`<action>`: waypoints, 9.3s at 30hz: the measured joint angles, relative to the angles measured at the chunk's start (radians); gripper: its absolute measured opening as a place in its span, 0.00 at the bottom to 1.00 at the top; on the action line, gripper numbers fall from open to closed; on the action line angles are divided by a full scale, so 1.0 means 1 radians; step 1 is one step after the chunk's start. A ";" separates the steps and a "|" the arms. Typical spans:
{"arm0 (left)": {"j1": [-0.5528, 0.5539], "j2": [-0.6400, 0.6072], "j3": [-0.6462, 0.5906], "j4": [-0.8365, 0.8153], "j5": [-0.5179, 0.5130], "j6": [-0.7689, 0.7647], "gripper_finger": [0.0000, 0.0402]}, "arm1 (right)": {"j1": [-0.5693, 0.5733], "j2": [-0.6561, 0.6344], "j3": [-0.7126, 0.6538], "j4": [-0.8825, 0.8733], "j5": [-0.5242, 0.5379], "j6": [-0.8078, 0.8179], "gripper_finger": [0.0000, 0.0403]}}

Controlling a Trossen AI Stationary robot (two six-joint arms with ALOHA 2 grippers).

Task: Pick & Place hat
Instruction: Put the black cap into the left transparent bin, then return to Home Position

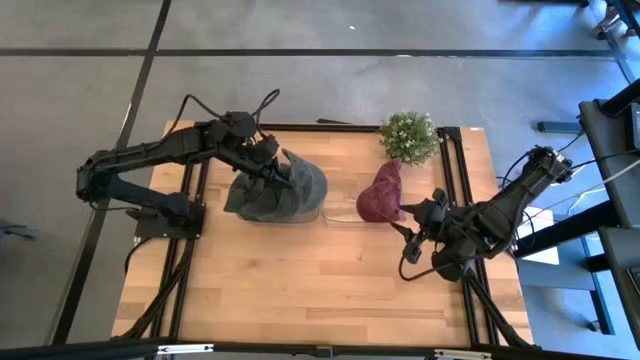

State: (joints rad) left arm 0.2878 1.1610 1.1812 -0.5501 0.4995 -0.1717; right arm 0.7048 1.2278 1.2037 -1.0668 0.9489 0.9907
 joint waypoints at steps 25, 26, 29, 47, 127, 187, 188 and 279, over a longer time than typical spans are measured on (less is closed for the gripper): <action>-0.028 -0.011 0.077 -0.209 -0.001 0.183 0.07 | -0.104 0.000 0.000 0.001 0.000 0.003 0.57; -0.032 -0.005 0.077 -0.210 -0.001 0.196 0.07 | -0.108 0.000 0.000 0.001 0.000 0.001 0.57; -0.034 0.023 0.077 -0.211 -0.001 0.241 0.07 | -0.119 0.000 0.000 0.001 0.001 0.000 0.57; 0.036 0.119 0.077 -0.284 -0.128 0.316 0.12 | -0.134 0.000 0.000 0.008 0.000 0.003 0.57; 0.055 -1.135 -0.783 0.273 -0.459 -0.142 0.35 | -0.398 -0.465 -0.786 1.441 -1.060 -0.763 0.57; 0.055 -1.128 -1.173 0.568 -0.540 0.107 0.35 | -0.392 -1.110 -1.197 1.116 -0.764 -0.970 0.57; 0.055 -1.128 -1.173 0.568 -0.540 0.107 0.35 | -0.392 -1.110 -1.197 1.116 -0.764 -0.971 0.57; 0.055 -1.128 -1.173 0.569 -0.540 0.107 0.35 | -0.392 -1.110 -1.197 1.117 -0.766 -0.970 0.57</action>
State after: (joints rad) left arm 0.3424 0.0326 0.0082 0.0185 -0.0407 -0.0651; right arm 0.3130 0.1177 0.0071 0.0498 0.1831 0.0208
